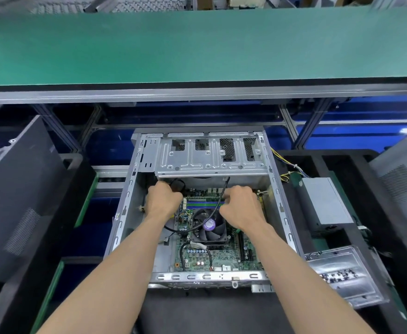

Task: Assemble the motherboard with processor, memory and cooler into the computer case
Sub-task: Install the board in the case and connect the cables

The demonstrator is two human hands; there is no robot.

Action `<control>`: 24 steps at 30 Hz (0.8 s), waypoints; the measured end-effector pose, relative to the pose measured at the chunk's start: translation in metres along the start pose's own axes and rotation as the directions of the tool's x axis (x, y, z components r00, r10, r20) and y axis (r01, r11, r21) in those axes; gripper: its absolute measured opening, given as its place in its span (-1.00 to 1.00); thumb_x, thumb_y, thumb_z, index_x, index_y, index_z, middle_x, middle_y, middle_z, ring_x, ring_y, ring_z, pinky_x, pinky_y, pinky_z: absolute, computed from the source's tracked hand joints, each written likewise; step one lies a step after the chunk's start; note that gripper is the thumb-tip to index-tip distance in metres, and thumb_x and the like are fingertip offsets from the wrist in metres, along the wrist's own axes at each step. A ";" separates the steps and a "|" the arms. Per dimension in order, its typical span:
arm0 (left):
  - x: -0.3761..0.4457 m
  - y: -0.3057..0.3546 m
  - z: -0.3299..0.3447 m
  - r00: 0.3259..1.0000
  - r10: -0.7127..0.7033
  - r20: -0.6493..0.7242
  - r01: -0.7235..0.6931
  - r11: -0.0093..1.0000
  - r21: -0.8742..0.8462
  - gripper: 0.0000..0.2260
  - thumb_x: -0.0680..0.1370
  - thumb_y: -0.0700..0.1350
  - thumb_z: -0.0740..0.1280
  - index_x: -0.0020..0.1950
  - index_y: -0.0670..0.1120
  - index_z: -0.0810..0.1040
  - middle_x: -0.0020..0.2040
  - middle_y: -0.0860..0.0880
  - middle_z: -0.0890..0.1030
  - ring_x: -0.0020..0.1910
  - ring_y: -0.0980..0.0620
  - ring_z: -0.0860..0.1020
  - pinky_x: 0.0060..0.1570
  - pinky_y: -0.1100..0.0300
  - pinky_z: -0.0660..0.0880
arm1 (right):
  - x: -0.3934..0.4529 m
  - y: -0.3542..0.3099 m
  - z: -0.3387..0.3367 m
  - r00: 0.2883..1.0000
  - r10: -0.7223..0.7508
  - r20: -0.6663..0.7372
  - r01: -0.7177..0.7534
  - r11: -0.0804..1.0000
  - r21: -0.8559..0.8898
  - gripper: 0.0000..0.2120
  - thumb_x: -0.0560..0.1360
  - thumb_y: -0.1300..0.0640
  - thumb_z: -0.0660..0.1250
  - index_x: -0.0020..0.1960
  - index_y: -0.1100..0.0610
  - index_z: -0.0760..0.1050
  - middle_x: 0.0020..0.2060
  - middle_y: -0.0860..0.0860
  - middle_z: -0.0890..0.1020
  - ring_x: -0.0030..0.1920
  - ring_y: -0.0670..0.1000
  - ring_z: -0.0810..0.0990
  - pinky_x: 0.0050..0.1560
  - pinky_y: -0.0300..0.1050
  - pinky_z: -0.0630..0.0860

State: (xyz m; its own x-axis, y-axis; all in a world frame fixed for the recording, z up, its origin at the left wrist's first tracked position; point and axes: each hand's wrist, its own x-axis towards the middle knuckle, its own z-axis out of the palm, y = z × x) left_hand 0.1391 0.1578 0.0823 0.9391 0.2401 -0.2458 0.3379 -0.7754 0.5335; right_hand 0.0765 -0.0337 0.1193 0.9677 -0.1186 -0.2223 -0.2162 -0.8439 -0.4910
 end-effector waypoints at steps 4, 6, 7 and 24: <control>0.001 0.004 -0.004 0.997 0.035 0.064 -0.044 0.988 0.150 -0.75 0.43 0.02 0.35 -0.32 -0.13 0.50 -0.28 -0.07 0.49 -0.34 -0.07 0.50 -0.38 0.19 0.38 | -0.001 0.001 -0.001 0.953 -0.139 0.269 0.104 0.984 0.141 -0.60 0.35 0.31 0.35 0.20 0.20 0.51 0.15 0.08 0.49 0.19 0.14 0.41 0.14 0.07 0.48; 0.005 0.002 -0.005 0.998 0.050 0.039 -0.057 0.980 0.191 -0.72 0.49 0.06 0.34 -0.32 -0.10 0.50 -0.29 -0.06 0.46 -0.28 -0.13 0.51 -0.26 0.13 0.45 | -0.003 0.002 0.000 0.891 -0.182 0.417 0.138 0.981 0.135 -0.32 0.37 0.30 0.42 0.46 0.18 0.35 0.34 0.06 0.36 0.35 0.08 0.26 0.29 0.05 0.36; 0.007 0.000 -0.006 0.999 0.050 0.021 -0.053 0.980 0.191 -0.71 0.51 0.05 0.32 -0.33 -0.09 0.49 -0.28 -0.06 0.46 -0.25 -0.16 0.50 -0.22 0.09 0.46 | -0.004 0.002 0.000 0.868 -0.191 0.459 0.157 0.981 0.113 -0.21 0.36 0.26 0.48 0.53 0.16 0.26 0.39 0.05 0.33 0.38 0.07 0.23 0.34 0.05 0.33; 0.013 0.000 -0.003 0.996 0.087 0.015 -0.075 0.930 -0.359 -0.65 0.52 -0.18 0.40 -0.35 -0.09 0.28 -0.45 -0.05 0.29 -0.45 -0.02 0.26 -0.35 0.13 0.23 | -0.003 0.001 0.017 0.840 -0.342 0.421 0.466 0.852 -0.238 -0.13 0.16 -0.08 0.67 0.29 0.16 0.31 0.16 0.07 0.51 0.13 0.16 0.53 0.04 0.09 0.56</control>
State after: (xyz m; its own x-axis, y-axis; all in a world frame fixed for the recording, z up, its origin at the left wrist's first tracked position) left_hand 0.1513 0.1628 0.0817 0.9638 0.1632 -0.2108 0.2658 -0.5296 0.8055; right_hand 0.0710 -0.0252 0.1059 0.8325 0.4093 -0.3735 0.2974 -0.8988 -0.3219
